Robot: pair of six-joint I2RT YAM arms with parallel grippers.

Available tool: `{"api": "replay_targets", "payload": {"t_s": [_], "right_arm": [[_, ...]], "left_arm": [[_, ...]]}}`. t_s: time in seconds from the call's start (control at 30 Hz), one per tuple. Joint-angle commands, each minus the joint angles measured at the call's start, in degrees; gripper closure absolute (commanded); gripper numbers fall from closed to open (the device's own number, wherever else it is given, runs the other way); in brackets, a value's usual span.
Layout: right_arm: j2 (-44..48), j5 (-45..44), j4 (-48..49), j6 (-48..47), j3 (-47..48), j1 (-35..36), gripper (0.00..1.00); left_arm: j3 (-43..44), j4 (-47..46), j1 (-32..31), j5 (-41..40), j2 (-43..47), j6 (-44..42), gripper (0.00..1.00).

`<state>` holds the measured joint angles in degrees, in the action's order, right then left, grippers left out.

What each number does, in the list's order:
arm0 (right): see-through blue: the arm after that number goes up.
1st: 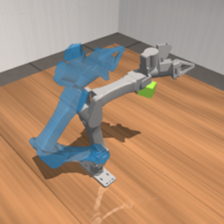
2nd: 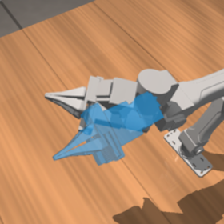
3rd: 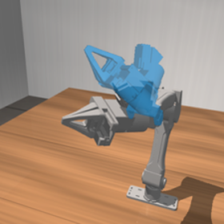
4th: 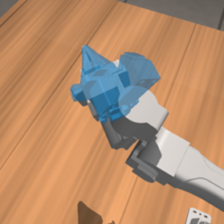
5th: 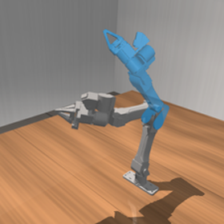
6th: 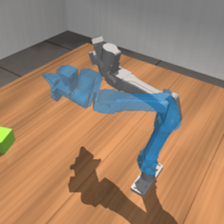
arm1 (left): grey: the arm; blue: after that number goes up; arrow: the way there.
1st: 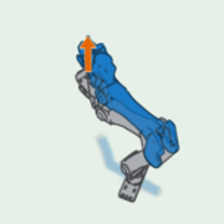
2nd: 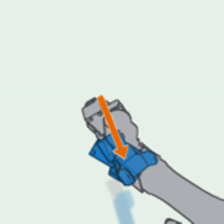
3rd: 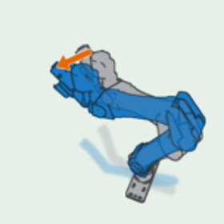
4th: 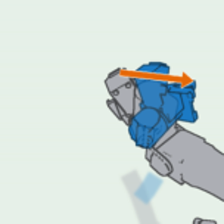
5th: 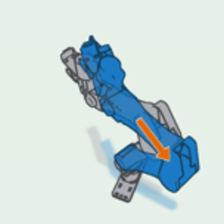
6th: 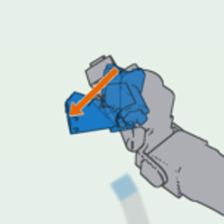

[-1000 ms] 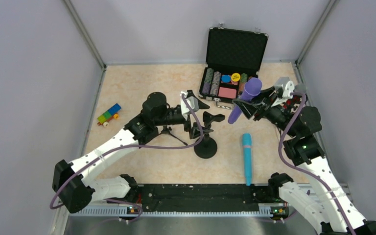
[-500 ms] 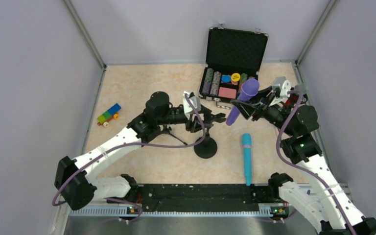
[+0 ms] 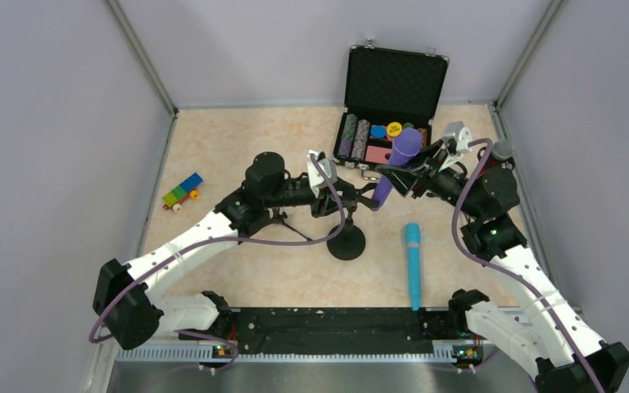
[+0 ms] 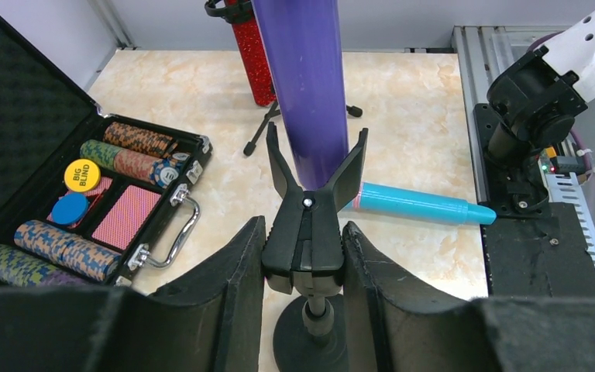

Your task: Attach the microphones to the stand

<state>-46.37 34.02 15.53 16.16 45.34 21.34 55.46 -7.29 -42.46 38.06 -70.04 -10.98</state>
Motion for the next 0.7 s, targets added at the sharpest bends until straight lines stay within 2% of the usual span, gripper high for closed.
{"api": "replay_targets", "payload": {"t_s": [0.0, 0.2, 0.67], "right_arm": [[0.20, -2.99, 5.72, -0.61, -0.47, 3.12, 1.00], [-0.46, -7.19, 6.64, -1.42, -1.19, 6.42, 1.00], [-1.86, -8.31, 9.99, 0.12, -3.44, 8.82, 1.00]], "left_arm": [[0.85, 0.20, 0.01, 0.14, -1.49, 1.16, 1.00], [0.96, -0.21, 0.01, 0.06, -1.79, 1.61, 1.00], [0.42, -2.09, 0.01, -0.54, -1.72, 3.15, 1.00]]}}
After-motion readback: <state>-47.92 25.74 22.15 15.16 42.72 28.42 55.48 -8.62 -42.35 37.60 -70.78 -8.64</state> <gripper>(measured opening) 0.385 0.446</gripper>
